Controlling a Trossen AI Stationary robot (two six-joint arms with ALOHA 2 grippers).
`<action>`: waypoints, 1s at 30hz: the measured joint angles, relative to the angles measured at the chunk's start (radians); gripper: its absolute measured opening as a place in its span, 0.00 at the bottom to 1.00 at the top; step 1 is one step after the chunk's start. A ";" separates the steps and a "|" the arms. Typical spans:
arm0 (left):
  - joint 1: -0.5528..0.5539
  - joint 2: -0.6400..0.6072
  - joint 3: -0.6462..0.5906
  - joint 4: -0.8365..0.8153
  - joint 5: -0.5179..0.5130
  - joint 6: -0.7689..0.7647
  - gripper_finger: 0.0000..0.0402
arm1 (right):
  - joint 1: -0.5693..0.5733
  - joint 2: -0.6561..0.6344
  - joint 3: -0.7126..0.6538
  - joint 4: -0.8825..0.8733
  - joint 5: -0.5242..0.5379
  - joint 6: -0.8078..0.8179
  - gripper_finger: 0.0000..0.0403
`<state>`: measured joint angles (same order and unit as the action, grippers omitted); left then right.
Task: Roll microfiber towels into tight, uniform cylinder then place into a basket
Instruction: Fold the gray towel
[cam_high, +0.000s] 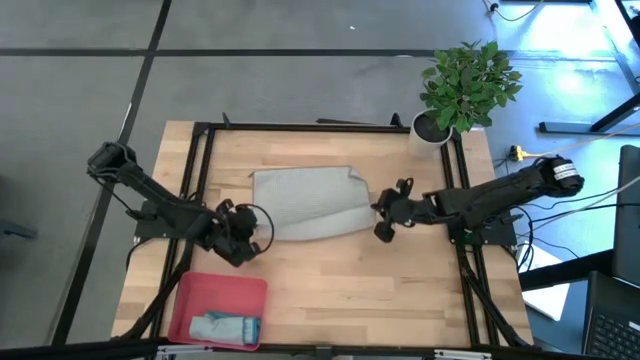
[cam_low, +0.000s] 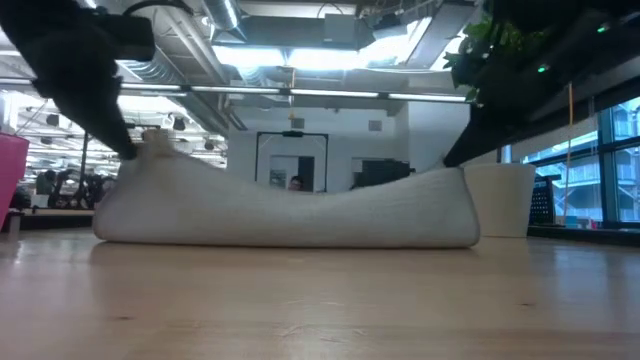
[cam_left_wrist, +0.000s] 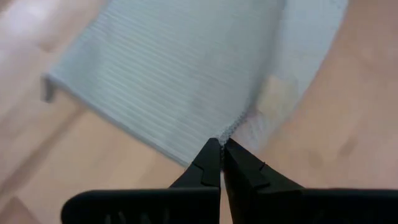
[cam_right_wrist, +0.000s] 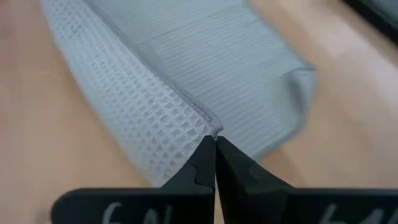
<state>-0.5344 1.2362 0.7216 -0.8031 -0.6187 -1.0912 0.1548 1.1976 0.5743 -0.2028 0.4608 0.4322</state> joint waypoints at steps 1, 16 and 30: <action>0.014 0.000 0.000 -0.005 -0.015 0.001 0.00 | -0.021 0.000 0.000 0.005 0.001 -0.021 0.01; 0.211 0.000 0.000 -0.052 -0.123 0.005 0.00 | -0.294 0.007 -0.010 0.161 -0.020 -0.273 0.01; 0.397 0.003 -0.032 -0.047 -0.130 0.054 0.00 | -0.437 0.193 -0.011 0.414 -0.115 -0.445 0.01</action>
<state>-0.1376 1.2396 0.6892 -0.8500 -0.7489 -1.0372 -0.2820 1.3910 0.5636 0.2108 0.3462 -0.0132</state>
